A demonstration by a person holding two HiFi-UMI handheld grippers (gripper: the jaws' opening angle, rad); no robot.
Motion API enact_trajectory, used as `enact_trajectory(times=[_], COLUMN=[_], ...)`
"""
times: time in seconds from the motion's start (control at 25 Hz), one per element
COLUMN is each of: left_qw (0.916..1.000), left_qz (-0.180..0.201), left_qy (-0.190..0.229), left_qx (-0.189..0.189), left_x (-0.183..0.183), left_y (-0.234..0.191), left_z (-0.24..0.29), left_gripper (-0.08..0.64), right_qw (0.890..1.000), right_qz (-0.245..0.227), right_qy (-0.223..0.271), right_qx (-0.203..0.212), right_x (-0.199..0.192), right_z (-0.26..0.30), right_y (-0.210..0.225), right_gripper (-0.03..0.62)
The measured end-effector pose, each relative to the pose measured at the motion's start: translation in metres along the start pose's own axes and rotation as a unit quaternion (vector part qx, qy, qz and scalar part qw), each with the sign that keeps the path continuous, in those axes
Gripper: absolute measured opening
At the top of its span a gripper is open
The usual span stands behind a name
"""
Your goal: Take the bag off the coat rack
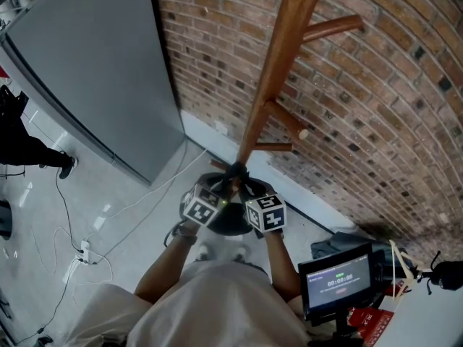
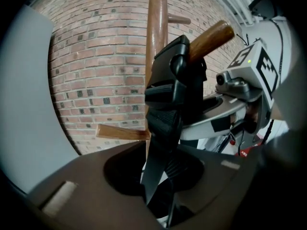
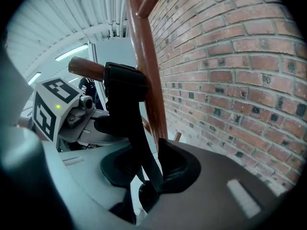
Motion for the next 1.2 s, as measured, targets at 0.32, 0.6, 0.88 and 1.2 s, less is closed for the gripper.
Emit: enact_trajectory(times=[0.32, 0.6, 0.88, 1.2], left_qw=[0.9998, 0.9998, 0.9991, 0.997], left_qz=[-0.017, -0.012, -0.03, -0.052], left_qy=[0.007, 0.007, 0.02, 0.052], left_qx=[-0.001, 0.011, 0.019, 0.02], left_x=[0.003, 0.003, 0.004, 0.015], left_y=[0.0, -0.003, -0.011, -0.018], left_z=[-0.005, -0.009, -0.021, -0.047], left_gripper=[0.026, 0.005, 0.005, 0.005], right_qw=[1.0, 1.0, 1.0, 1.0], right_qz=[-0.01, -0.01, -0.001, -0.003], right_qy=[-0.005, -0.007, 0.004, 0.017], right_qx=[0.002, 0.001, -0.006, -0.005], right_x=[0.001, 0.002, 0.008, 0.02], right_z=[-0.001, -0.007, -0.025, -0.047], right_y=[-0.003, -0.004, 0.0, -0.006], right_gripper=[0.01, 0.006, 0.006, 0.006])
Point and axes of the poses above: the fingertips, and each gripper's own axes: z forward along the fingers, y to its right, x out of its top, the point moved 7 cm from there along -z, backward along the fingers, and after that the axes turned 8 degrees about x, right-handed, at the moved point
